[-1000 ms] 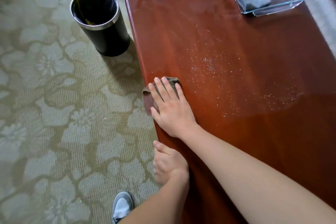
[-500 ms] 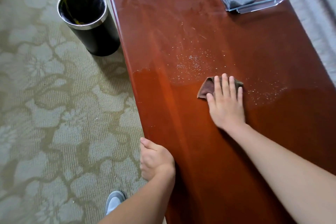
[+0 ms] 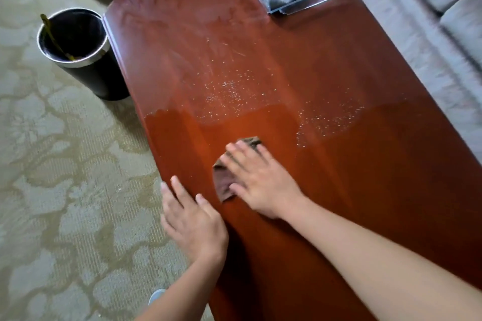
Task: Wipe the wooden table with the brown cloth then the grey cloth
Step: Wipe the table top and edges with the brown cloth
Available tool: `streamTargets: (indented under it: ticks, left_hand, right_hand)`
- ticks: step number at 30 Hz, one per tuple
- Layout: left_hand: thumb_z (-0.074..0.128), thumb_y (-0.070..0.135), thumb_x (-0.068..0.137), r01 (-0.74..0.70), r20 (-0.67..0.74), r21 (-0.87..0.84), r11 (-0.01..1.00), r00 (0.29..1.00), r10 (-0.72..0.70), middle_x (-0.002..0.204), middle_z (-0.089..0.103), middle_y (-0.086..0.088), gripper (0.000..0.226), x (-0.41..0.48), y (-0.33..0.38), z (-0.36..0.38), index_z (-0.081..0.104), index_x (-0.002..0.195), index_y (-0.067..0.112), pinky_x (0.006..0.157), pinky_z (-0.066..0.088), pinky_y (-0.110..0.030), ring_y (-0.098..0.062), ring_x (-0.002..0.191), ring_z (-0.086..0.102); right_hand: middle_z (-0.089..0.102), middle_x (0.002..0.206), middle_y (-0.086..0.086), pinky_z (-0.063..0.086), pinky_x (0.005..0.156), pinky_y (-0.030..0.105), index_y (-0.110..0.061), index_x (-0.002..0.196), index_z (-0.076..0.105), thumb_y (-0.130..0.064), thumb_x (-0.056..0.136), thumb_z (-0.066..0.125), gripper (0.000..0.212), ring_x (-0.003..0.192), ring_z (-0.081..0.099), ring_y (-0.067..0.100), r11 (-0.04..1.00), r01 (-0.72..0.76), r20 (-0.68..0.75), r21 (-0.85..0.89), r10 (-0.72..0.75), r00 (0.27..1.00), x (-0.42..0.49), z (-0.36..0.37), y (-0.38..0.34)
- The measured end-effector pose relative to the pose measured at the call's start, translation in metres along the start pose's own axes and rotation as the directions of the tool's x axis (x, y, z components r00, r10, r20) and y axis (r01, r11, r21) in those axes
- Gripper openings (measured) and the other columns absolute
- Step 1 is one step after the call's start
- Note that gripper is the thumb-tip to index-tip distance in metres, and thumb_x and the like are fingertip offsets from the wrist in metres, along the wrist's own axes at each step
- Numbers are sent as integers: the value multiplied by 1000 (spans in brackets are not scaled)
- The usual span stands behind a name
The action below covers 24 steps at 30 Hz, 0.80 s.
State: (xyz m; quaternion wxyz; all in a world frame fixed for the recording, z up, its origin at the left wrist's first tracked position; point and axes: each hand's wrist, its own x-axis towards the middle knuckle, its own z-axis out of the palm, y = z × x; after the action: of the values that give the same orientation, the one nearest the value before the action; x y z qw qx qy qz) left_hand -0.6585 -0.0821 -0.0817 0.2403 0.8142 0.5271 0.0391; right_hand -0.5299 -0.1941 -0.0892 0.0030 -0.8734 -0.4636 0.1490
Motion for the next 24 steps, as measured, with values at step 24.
streamTargets:
  ticks: [24]
  left_hand:
    - [31, 38, 103, -474, 141, 249, 845, 881, 452, 155, 28, -10, 49, -7, 169, 100, 36, 147, 18, 125, 10, -63, -32, 149, 22]
  right_hand:
    - [9, 175, 8, 7, 130, 53, -19, 168, 13, -62, 105, 15, 76, 162, 2, 26, 844, -534, -49, 49, 536, 843, -77, -21, 231]
